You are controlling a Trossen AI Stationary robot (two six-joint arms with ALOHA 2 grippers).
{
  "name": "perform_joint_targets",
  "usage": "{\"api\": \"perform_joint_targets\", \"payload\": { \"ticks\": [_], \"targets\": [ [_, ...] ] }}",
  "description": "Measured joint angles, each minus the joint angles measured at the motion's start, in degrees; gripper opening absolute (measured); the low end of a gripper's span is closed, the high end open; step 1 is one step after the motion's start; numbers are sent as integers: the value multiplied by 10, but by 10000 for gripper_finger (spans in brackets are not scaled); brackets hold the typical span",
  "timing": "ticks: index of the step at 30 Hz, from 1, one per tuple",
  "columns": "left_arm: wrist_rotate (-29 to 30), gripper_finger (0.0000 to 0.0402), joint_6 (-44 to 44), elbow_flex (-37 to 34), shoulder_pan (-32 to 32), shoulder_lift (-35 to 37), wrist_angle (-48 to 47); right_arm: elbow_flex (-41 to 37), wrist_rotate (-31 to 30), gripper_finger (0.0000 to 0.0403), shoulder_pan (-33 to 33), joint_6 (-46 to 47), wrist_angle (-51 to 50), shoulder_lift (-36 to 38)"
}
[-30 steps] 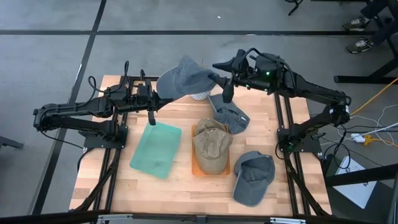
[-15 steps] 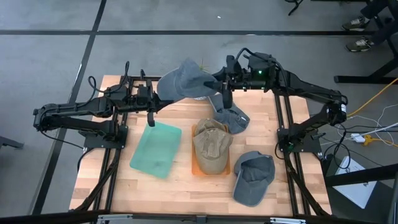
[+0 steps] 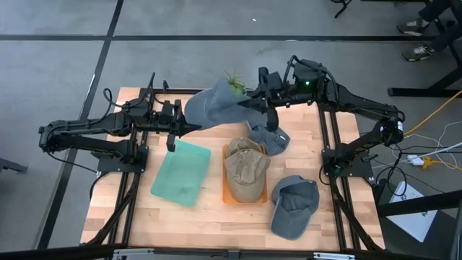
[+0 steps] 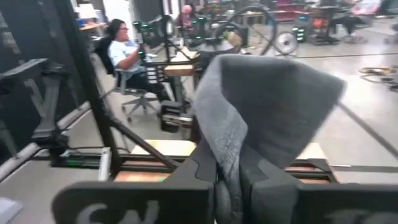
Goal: Pick & Place hat
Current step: Put the top right blue cap into the green bin
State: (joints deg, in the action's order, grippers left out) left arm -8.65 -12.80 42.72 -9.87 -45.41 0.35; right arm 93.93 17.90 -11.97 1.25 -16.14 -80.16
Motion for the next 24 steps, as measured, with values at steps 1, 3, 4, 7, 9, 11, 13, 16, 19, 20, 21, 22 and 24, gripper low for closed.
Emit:
{"api": "perform_joint_targets", "payload": {
  "ticks": [1, 3, 4, 7, 9, 11, 13, 16, 19, 20, 21, 22, 24],
  "targets": [
    [0, 15, 0, 0, -1, 0, -1, 0, 10, 14, 0, 2, 0, 0],
    [0, 17, 0, 0, -1, 0, -2, 0, 16, 15, 0, 13, -5, 0],
    [0, 18, 0, 0, 0, 0, -2, 0, 17, 18, 0, 19, -10, 0],
    [1, 32, 24, 0, 0, 0, -8, 0, 17, 22, 0, 27, -30, 0],
    [1, 49, 39, 0, 0, 0, -10, 0, 17, 16, 0, 26, -36, 0],
    [1, 73, 47, 0, 0, 0, -9, 0, 17, 14, 0, 20, -43, 1],
    [1, 101, 50, 0, 0, 0, -9, 0, 17, 14, 0, 18, -55, 3],
    [1, 148, 50, 0, 0, 0, -9, 0, 18, 20, 0, 18, -74, 4],
    [1, 194, 60, 0, -1, 0, -7, 0, 29, 18, 0, 15, -106, 4],
    [1, 208, 66, 0, -1, 0, -7, 0, 38, 15, 0, 14, -117, 4],
    [1, 221, 69, 0, -1, 0, -6, 0, 46, 14, 0, 13, -125, 4],
    [2, 233, 72, 0, 0, 0, -6, 0, 52, 14, 0, 12, -131, 4],
    [2, 252, 84, 0, -1, 0, -6, 0, 66, 14, 0, 12, -134, 4]
  ]
}}
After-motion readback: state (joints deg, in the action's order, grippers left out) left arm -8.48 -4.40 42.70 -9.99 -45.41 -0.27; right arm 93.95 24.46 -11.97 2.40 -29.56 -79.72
